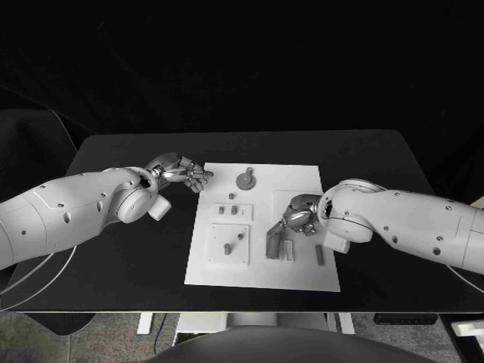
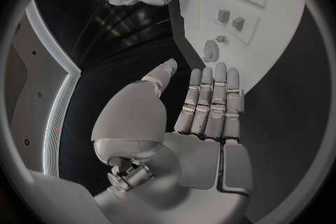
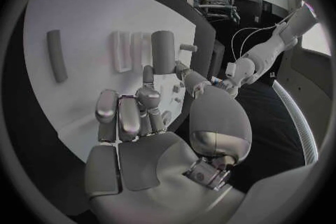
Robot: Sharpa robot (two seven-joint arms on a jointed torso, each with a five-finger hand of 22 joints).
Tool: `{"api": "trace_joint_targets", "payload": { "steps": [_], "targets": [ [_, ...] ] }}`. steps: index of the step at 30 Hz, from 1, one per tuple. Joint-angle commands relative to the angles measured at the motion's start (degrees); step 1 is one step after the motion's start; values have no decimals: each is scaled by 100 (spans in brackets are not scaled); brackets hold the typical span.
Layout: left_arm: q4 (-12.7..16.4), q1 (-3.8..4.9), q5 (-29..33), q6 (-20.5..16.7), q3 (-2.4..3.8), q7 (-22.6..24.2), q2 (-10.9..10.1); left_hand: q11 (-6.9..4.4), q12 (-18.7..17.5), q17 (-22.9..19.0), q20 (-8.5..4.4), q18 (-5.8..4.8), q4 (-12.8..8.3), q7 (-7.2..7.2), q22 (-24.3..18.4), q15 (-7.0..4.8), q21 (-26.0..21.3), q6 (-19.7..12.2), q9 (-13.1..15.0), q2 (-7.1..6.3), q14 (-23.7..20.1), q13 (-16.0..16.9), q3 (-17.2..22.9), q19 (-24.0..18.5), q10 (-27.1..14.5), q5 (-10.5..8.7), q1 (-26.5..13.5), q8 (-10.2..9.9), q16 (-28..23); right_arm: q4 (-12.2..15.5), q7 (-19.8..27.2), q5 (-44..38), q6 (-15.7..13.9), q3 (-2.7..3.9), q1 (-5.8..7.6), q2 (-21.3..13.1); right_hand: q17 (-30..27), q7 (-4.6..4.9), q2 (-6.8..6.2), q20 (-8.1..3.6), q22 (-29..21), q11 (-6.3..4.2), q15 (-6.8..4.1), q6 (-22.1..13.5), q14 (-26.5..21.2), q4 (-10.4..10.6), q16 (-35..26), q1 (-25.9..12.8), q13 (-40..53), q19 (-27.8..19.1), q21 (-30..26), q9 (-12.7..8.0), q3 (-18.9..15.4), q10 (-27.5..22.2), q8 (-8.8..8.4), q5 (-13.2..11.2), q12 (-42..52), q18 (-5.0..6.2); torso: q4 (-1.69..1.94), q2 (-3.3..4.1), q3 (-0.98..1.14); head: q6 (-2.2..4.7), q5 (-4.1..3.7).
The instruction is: Assemble the parts on the task board
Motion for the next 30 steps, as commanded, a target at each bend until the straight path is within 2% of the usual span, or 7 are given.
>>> {"api": "trace_joint_targets", "payload": {
  "steps": [1,5,19,30],
  "targets": [
    [5,4,-50,123,1,-20,11,3,-24,-7,-6,25,40,-17,9,17,-27,-14,-2,0,-24,4,6,-34,-13,10,-68,-36,-19,-88,-24,151,640,1,21,53,7,99,540,-30,5,-33,-37,117,10,-153,145,504,9,-9,805,6,190,18,11,39,29,266,0,-1,1,-2,5],
    [8,4,-57,131,-1,-32,8,3,-26,-8,-6,25,40,-17,9,17,-28,-15,-2,-1,-24,3,6,-34,-14,10,-68,-36,-20,-195,-65,174,801,0,58,129,7,99,540,-30,5,-33,-36,114,8,-154,144,506,8,-11,805,6,190,16,10,39,28,266,2,-1,-1,1,10],
    [8,4,-67,134,-4,-37,13,4,-34,-9,-6,25,39,-17,10,17,-29,-18,-3,-5,-25,2,5,-37,-23,10,-68,-38,-23,-354,-97,-119,501,-1,76,271,8,102,537,-29,6,-31,-35,106,4,-154,143,509,7,-14,803,5,188,10,5,38,24,266,-1,1,0,5,13],
    [13,5,-79,141,-6,-44,4,5,-39,-10,-7,24,39,-17,10,18,-30,-20,-4,-7,-26,1,4,-38,-28,10,-69,-40,-25,-506,-157,-403,542,-12,76,326,9,106,520,-26,8,-26,-34,95,-4,-152,141,503,6,-19,801,4,176,0,-1,34,19,266,0,1,0,-7,9]
  ]
}}
